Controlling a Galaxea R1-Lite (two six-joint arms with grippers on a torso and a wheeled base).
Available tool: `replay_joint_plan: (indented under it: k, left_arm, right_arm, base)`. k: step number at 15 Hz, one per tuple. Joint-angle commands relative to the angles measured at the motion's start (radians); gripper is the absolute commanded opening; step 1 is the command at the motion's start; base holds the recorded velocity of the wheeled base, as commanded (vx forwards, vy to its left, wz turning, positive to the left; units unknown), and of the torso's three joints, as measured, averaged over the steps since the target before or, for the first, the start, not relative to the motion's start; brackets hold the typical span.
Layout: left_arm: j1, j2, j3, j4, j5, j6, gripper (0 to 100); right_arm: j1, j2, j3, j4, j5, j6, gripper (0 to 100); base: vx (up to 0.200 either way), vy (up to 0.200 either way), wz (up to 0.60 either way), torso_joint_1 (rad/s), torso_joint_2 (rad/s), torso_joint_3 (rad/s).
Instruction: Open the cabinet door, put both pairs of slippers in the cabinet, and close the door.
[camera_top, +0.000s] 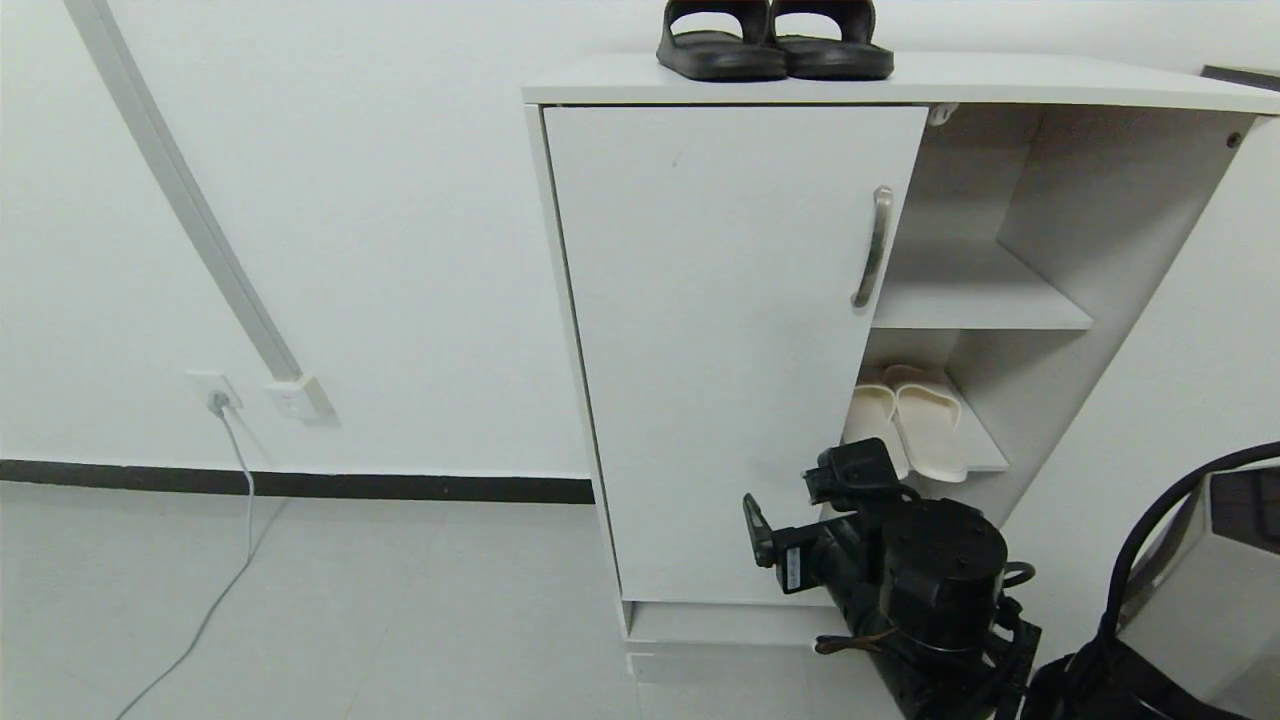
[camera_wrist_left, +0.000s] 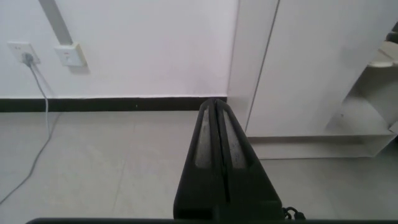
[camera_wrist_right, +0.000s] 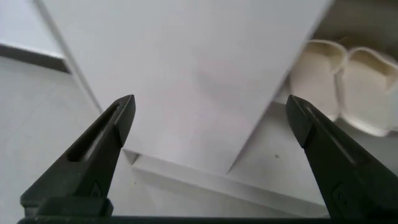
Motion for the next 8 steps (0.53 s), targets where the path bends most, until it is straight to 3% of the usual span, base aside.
replay_joint_plan:
  k: [1, 8]
  left_arm:
    - [0.001, 0.001, 0.0, 0.0, 0.0, 0.001, 0]
    - [0.001, 0.001, 0.0, 0.0, 0.0, 0.001, 0]
  right_arm:
    - [-0.001, 0.0, 0.009, -0.013, 0.006, -0.001, 100]
    - [-0.004, 0.0, 0.044, -0.024, 0.062, -0.024, 100]
  base:
    - [0.0, 0.0, 0.0, 0.0, 0.0, 0.0]
    - [0.0, 0.0, 0.0, 0.0, 0.0, 0.0]
